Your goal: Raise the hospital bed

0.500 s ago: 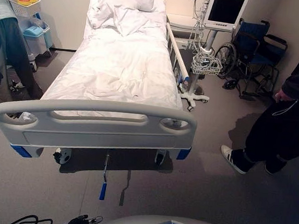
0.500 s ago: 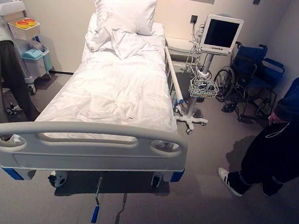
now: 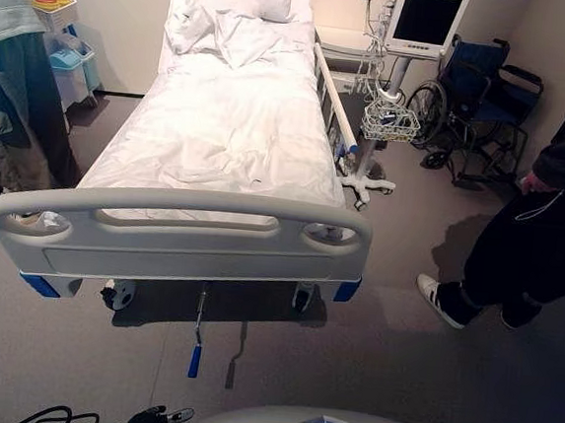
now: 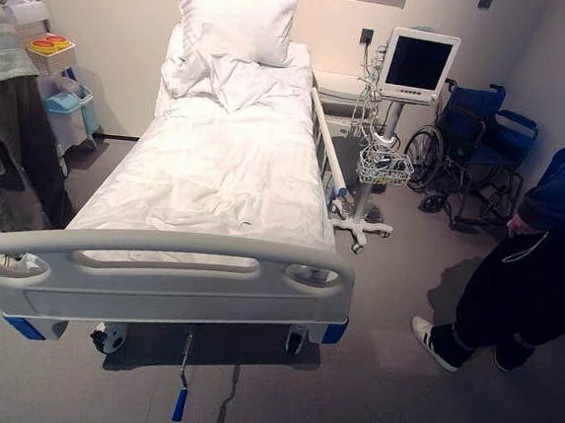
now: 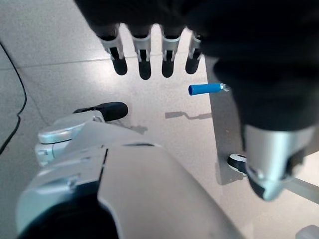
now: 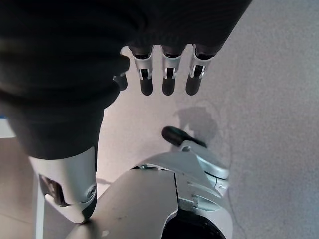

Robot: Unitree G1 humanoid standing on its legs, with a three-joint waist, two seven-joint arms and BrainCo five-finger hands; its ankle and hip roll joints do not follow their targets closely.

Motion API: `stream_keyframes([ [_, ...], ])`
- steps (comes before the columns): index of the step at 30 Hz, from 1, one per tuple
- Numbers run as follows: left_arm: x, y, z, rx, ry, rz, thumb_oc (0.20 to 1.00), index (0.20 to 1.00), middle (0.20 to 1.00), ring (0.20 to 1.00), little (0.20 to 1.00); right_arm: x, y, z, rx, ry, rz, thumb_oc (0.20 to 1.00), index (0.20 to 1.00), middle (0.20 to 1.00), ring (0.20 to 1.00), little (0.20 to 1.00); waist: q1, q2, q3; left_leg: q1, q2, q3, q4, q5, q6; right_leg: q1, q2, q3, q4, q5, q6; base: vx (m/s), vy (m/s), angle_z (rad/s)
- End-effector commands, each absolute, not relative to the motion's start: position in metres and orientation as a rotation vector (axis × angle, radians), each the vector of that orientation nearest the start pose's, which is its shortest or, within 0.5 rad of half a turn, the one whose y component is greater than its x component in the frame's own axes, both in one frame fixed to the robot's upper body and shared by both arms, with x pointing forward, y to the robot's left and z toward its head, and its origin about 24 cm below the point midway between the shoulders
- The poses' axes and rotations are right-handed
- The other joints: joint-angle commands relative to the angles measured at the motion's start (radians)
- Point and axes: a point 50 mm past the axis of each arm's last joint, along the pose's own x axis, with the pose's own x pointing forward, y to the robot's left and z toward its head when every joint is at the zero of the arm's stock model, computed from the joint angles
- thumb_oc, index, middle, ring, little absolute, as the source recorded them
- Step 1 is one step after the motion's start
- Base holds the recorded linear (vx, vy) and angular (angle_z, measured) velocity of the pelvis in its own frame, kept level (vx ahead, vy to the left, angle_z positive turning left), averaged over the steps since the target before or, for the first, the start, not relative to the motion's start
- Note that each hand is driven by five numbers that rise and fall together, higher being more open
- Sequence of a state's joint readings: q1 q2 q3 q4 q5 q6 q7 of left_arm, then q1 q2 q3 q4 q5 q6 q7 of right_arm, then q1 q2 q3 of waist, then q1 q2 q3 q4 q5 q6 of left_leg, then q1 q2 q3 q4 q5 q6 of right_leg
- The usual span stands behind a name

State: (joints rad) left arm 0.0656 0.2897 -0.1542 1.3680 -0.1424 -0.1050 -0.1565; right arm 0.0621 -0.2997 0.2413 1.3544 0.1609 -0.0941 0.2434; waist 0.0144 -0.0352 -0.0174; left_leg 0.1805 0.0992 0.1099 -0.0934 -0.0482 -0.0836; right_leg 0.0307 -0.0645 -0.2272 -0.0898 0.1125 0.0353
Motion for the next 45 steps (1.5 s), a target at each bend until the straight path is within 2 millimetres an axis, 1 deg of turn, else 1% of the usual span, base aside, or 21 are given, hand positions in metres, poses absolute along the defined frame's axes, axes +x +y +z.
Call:
stream_keyframes([
  [1,0.068,0.248,-0.162,0.131,1.27,0.021,1.0,1.0,1.0,1.0,1.0,0.062,-0.251,-0.161,-0.149,1.313,0.111,1.0,1.0,1.0,1.0,1.0,0.0,0.008,0.065,0.018,-0.047,0.045,0.008,0.024,0.03,0.09,-0.021,-0.011,0.13,-0.139,0.095,0.0,0.0,0.0],
  [17,0.069,0.251,-0.161,0.136,1.263,0.036,1.0,1.0,1.0,1.0,1.0,0.063,-0.253,-0.161,-0.151,1.307,0.105,1.0,1.0,1.0,1.0,1.0,-0.002,0.007,0.069,0.012,-0.051,0.05,0.011,0.02,0.033,0.082,-0.02,0.002,0.123,-0.134,0.097,0.0,0.0,-0.02],
  [20,0.074,0.253,-0.16,0.141,1.246,0.045,1.0,1.0,1.0,1.0,1.0,0.069,-0.255,-0.159,-0.159,1.29,0.103,1.0,1.0,1.0,1.0,1.0,-0.003,0.007,0.08,-0.001,-0.051,0.05,0.015,0.022,0.034,0.068,-0.02,0.007,0.125,-0.134,0.096,-0.02,0.001,-0.1],
  [22,0.086,0.257,-0.156,0.148,1.202,0.065,1.0,1.0,1.0,1.0,1.0,0.081,-0.259,-0.156,-0.171,1.255,0.092,1.0,1.0,1.0,1.0,1.0,-0.004,0.007,0.104,-0.032,-0.049,0.052,0.021,0.03,0.034,0.036,-0.019,0.013,0.131,-0.13,0.094,-0.07,-0.003,-0.02],
  [23,0.086,0.257,-0.156,0.148,1.202,0.065,1.0,1.0,1.0,1.0,1.0,0.081,-0.259,-0.156,-0.171,1.255,0.092,1.0,1.0,1.0,1.0,1.0,-0.004,0.007,0.103,-0.033,-0.049,0.052,0.022,0.03,0.034,0.035,-0.02,0.013,0.132,-0.13,0.094,-0.15,-0.009,-0.01],
  [24,0.1,0.261,-0.152,0.153,1.152,0.089,1.0,1.0,1.0,1.0,1.0,0.097,-0.264,-0.151,-0.185,1.202,0.074,1.0,1.0,1.0,1.0,1.0,-0.007,0.006,0.134,-0.079,-0.047,0.051,0.036,0.038,0.034,-0.009,-0.021,0.018,0.142,-0.123,0.092,-0.12,-0.008,-0.02],
  [25,0.1,0.261,-0.152,0.153,1.152,0.089,1.0,1.0,1.0,1.0,1.0,0.097,-0.264,-0.151,-0.185,1.202,0.074,1.0,1.0,1.0,1.0,1.0,-0.007,0.006,0.133,-0.082,-0.047,0.051,0.037,0.038,0.034,-0.011,-0.021,0.018,0.143,-0.124,0.092,-0.25,-0.021,-0.04],
  [26,0.118,0.265,-0.145,0.165,1.091,0.11,1.0,1.0,1.0,1.0,1.0,0.118,-0.267,-0.144,-0.222,1.137,0.074,1.0,1.0,1.0,1.0,1.0,-0.009,0.002,0.169,-0.138,-0.044,0.049,0.053,0.049,0.035,-0.068,-0.021,0.024,0.157,-0.114,0.09,-0.13,-0.014,-0.04],
  [27,0.118,0.265,-0.145,0.165,1.091,0.11,1.0,1.0,1.0,1.0,1.0,0.118,-0.267,-0.144,-0.222,1.137,0.074,1.0,1.0,1.0,1.0,1.0,-0.009,0.001,0.168,-0.141,-0.044,0.049,0.054,0.049,0.035,-0.071,-0.021,0.024,0.158,-0.115,0.09,-0.21,-0.03,-0.09],
  [28,0.129,0.266,-0.141,0.17,1.054,0.116,1.0,1.0,1.0,1.0,1.0,0.132,-0.27,-0.138,-0.236,1.089,0.064,1.0,1.0,1.0,1.0,1.0,-0.01,-0.002,0.192,-0.192,-0.043,0.045,0.07,0.056,0.036,-0.115,-0.021,0.03,0.165,-0.105,0.088,-0.07,-0.016,-0.05],
  [29,0.129,0.266,-0.141,0.17,1.054,0.116,1.0,1.0,1.0,1.0,1.0,0.132,-0.27,-0.138,-0.236,1.088,0.064,1.0,1.0,1.0,1.0,1.0,-0.01,-0.002,0.191,-0.195,-0.043,0.045,0.071,0.056,0.036,-0.117,-0.021,0.03,0.166,-0.105,0.088,-0.1,-0.024,-0.06],
  [30,0.14,0.265,-0.138,0.183,1.027,0.122,1.0,1.0,1.0,1.0,1.0,0.162,-0.263,-0.128,-0.273,0.997,0.077,1.0,1.0,1.0,1.0,1.0,-0.008,-0.005,0.208,-0.232,-0.041,0.046,0.076,0.063,0.037,-0.153,-0.02,0.035,0.165,-0.095,0.088,0.0,0.0,0.0],
  [31,0.14,0.265,-0.138,0.183,1.027,0.122,1.0,1.0,1.0,1.0,1.0,0.162,-0.263,-0.128,-0.273,0.997,0.077,1.0,1.0,1.0,1.0,1.0,-0.008,-0.005,0.207,-0.234,-0.041,0.046,0.076,0.063,0.037,-0.155,-0.02,0.035,0.165,-0.095,0.087,-0.04,0.0,-0.06],
  [32,0.151,0.262,-0.135,0.182,0.992,0.123,1.0,1.0,1.0,1.0,1.0,0.167,-0.261,-0.127,-0.292,0.97,0.067,1.0,1.0,1.0,1.0,1.0,-0.007,-0.002,0.218,-0.252,-0.043,0.044,0.08,0.065,0.038,-0.172,-0.02,0.037,0.169,-0.094,0.087,-0.03,0.009,-0.1],
  [34,0.162,0.259,-0.131,0.17,0.932,0.147,1.0,1.0,1.0,1.0,1.0,0.182,-0.255,-0.12,-0.287,0.894,0.066,1.0,1.0,1.0,1.0,1.0,-0.01,-0.006,0.253,-0.312,-0.043,0.039,0.099,0.068,0.039,-0.228,-0.02,0.046,0.182,-0.089,0.086,-0.05,-0.003,-0.06],
  [35,0.162,0.259,-0.13,0.17,0.932,0.147,1.0,1.0,1.0,1.0,1.0,0.182,-0.255,-0.12,-0.287,0.894,0.066,1.0,1.0,1.0,1.0,1.0,-0.01,-0.006,0.252,-0.315,-0.043,0.039,0.1,0.068,0.039,-0.23,-0.02,0.046,0.183,-0.089,0.086,-0.05,-0.012,0.0],
  [36,0.174,0.256,-0.125,0.156,0.878,0.149,1.0,1.0,1.0,1.0,1.0,0.193,-0.252,-0.114,-0.29,0.84,0.068,1.0,1.0,1.0,1.0,1.0,-0.012,-0.006,0.281,-0.349,-0.043,0.034,0.115,0.067,0.041,-0.263,-0.021,0.05,0.198,-0.089,0.083,-0.06,-0.01,-0.04],
  [38,0.179,0.254,-0.123,0.152,0.856,0.148,1.0,1.0,1.0,1.0,1.0,0.199,-0.25,-0.111,-0.295,0.814,0.074,1.0,1.0,1.0,1.0,1.0,-0.014,-0.007,0.294,-0.369,-0.044,0.03,0.125,0.067,0.042,-0.282,-0.022,0.052,0.207,-0.089,0.081,-0.06,-0.012,0.0],
  [39,0.189,0.251,-0.118,0.158,0.817,0.146,1.0,1.0,1.0,1.0,1.0,0.209,-0.247,-0.105,-0.31,0.773,0.081,1.0,1.0,1.0,1.0,1.0,-0.016,-0.009,0.319,-0.405,-0.046,0.023,0.136,0.069,0.044,-0.317,-0.022,0.053,0.218,-0.086,0.079,-0.07,-0.008,0.01],
  [44,0.212,0.246,-0.105,0.167,0.729,0.141,1.0,1.0,1.0,1.0,1.0,0.234,-0.243,-0.088,-0.332,0.665,0.073,1.0,1.0,1.0,1.0,1.0,-0.019,-0.013,0.355,-0.489,-0.049,0.018,0.158,0.074,0.044,-0.396,-0.02,0.056,0.234,-0.07,0.078,-0.07,0.001,0.03],
  [45,0.241,0.251,-0.087,0.192,0.68,0.16,1.0,1.0,1.0,1.0,1.0,0.25,-0.237,-0.078,-0.351,0.618,0.09,1.0,1.0,1.0,1.0,1.0,-0.031,-0.018,0.37,-0.521,-0.046,0.022,0.172,0.073,0.042,-0.431,-0.019,0.061,0.241,-0.066,0.076,-0.1,0.027,-0.01],
])
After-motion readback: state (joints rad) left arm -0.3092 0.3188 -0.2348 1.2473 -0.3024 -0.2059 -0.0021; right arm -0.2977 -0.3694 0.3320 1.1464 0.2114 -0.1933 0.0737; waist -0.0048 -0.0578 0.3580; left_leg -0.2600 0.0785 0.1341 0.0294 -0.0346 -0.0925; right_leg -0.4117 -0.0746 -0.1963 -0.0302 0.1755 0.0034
